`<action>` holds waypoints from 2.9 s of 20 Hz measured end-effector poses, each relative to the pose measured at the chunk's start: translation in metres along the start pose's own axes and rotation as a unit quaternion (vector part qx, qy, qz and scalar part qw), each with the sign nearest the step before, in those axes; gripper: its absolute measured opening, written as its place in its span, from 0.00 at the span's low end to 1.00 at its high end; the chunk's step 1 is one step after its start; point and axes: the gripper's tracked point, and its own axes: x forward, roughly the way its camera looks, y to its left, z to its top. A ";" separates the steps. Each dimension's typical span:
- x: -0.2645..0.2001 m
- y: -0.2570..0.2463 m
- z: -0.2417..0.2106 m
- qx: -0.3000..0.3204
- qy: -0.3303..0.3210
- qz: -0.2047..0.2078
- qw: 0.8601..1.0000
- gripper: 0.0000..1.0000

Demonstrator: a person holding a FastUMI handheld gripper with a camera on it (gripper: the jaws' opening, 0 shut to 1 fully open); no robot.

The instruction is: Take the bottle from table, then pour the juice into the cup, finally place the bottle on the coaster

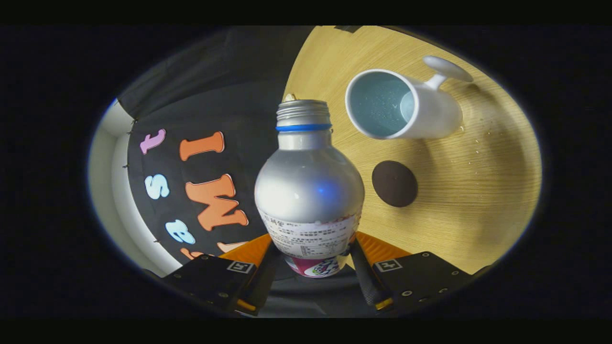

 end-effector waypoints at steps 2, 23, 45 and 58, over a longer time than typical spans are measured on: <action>-0.001 0.001 0.004 0.018 -0.002 0.002 1.000 0.77; -0.005 0.027 0.013 0.127 0.008 0.017 0.992 0.76; -0.010 0.043 0.020 0.183 0.011 0.019 0.983 0.77; -0.004 0.052 0.011 0.211 0.016 0.018 0.977 0.77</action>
